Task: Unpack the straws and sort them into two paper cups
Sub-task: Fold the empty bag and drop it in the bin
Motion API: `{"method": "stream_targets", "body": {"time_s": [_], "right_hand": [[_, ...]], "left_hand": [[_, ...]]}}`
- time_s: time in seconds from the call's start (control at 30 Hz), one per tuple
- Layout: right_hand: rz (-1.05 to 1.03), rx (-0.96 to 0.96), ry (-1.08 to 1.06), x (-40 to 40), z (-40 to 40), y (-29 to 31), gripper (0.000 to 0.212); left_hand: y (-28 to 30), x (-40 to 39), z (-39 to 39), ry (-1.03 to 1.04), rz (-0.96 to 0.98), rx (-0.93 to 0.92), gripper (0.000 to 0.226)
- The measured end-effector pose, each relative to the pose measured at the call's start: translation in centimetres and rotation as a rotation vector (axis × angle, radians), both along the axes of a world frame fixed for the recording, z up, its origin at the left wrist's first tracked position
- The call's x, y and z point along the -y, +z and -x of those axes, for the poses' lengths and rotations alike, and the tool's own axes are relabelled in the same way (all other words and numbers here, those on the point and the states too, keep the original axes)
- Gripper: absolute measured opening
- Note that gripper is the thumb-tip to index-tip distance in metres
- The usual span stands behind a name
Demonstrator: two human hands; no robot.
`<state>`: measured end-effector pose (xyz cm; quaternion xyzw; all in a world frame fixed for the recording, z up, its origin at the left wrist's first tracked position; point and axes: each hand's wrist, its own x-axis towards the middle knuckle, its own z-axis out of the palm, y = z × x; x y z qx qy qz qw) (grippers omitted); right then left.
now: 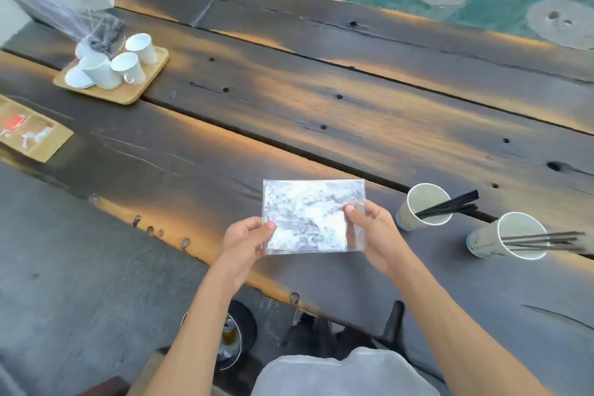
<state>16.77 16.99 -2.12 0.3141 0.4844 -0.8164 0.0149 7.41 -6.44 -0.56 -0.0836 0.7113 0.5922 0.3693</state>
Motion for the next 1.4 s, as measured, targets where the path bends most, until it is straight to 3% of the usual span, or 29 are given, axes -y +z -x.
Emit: {"method": "stream_targets", "body": {"time_s": [0.3,0.5,0.67,0.77,1.0,1.2,1.4], "right_hand": [[-0.142,0.128,0.442,6.6,1.2,-1.3,0.015],[-0.239,0.144,0.69,14.8,3.7,-2.9,0.022],[-0.337,0.232,0.851,22.4,5.0,-6.9,0.011],[-0.442,0.287,0.94,26.4,4.9,-10.5,0.02],[-0.624,0.406,1.032,33.2,5.8,-22.5,0.015],[-0.715,0.502,1.077,37.2,7.7,-32.8,0.016],[-0.831,0.476,1.19,41.5,10.1,-41.8,0.017]], "left_hand": [[-2.3,6.8,-7.8,0.651,0.07,-0.062,0.016],[-6.1,13.5,-14.2,0.988,-0.118,0.071,0.01],[-10.6,17.1,-18.1,1.221,-0.141,0.199,0.013],[-14.9,18.2,-19.8,1.336,-0.177,0.325,0.009],[-26.7,19.3,-21.4,1.649,-0.305,0.622,0.011],[-36.1,20.3,-20.1,1.754,-0.345,0.758,0.014],[-44.2,21.8,-17.9,1.902,-0.466,0.849,0.013]]}}
